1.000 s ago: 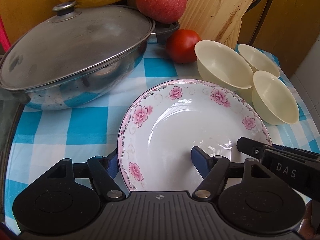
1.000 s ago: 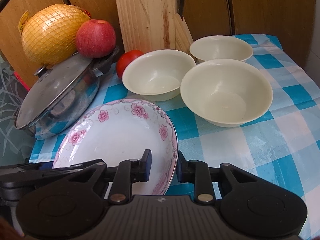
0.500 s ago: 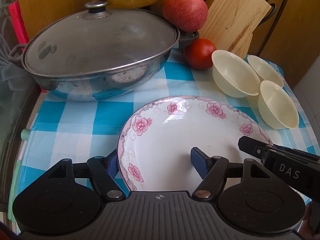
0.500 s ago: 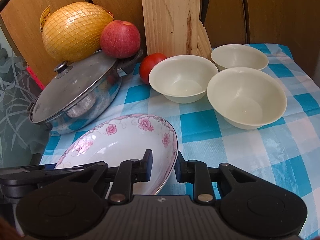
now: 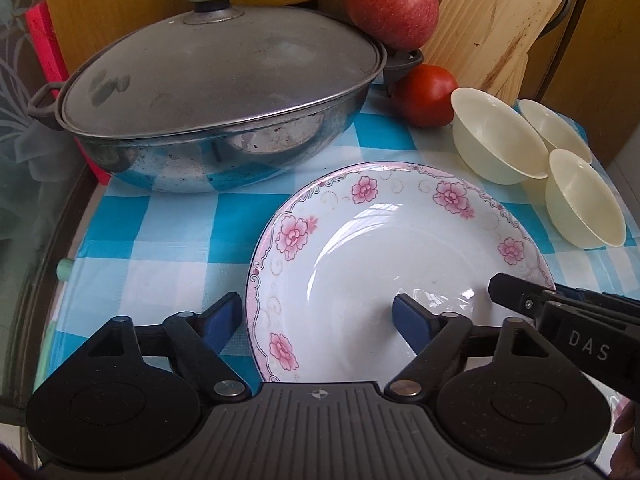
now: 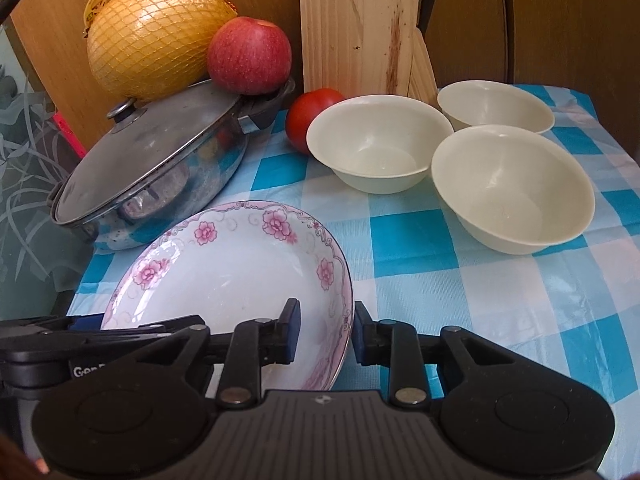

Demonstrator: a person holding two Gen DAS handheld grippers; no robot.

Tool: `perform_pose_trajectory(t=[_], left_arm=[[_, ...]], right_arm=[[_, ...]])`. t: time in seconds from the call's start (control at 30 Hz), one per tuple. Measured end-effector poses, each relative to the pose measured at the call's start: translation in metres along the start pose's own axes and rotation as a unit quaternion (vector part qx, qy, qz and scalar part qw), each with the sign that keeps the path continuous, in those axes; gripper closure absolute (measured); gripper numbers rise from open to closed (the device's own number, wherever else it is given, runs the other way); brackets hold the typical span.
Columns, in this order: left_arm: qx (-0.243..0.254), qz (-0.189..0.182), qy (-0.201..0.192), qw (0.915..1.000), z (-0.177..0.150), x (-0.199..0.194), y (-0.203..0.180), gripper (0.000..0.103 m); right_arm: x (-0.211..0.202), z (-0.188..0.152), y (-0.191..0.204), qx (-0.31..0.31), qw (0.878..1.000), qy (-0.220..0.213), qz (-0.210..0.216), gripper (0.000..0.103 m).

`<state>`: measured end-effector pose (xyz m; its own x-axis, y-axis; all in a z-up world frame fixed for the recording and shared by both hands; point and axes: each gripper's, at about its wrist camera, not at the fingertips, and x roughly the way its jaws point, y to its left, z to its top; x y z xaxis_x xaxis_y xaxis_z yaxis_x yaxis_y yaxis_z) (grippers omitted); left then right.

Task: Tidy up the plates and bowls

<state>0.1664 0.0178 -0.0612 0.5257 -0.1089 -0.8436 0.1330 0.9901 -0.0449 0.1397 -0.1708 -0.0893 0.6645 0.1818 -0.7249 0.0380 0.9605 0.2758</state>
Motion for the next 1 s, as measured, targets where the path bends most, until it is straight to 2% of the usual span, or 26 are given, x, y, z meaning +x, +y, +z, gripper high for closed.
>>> perform_pose_trajectory(t=[0.1,0.17,0.33,0.7,1.0], left_arm=[[-0.002,-0.006,-0.001,1.0,0.002,0.003,-0.002,0.015],[0.003,-0.008,0.0,1.0,0.003,0.002,-0.006,0.018],[-0.023,-0.02,0.005,0.9995,0.003,-0.003,0.002,0.025],[-0.018,-0.022,-0.006,0.9996,-0.003,-0.019,0.001,0.025],[-0.012,-0.043,-0.023,0.9988,-0.011,-0.04,-0.005,0.025]], right_arm=[[0.002,-0.001,0.006,-0.015,1.0,0.002,-0.012,0.074],[0.001,-0.002,0.009,-0.022,1.0,0.001,-0.022,0.075],[-0.007,0.0,0.012,-0.034,0.999,-0.014,-0.028,0.08],[-0.022,-0.005,0.015,-0.044,0.998,-0.022,-0.03,0.082],[-0.049,-0.014,0.005,-0.041,0.998,-0.035,-0.027,0.082]])
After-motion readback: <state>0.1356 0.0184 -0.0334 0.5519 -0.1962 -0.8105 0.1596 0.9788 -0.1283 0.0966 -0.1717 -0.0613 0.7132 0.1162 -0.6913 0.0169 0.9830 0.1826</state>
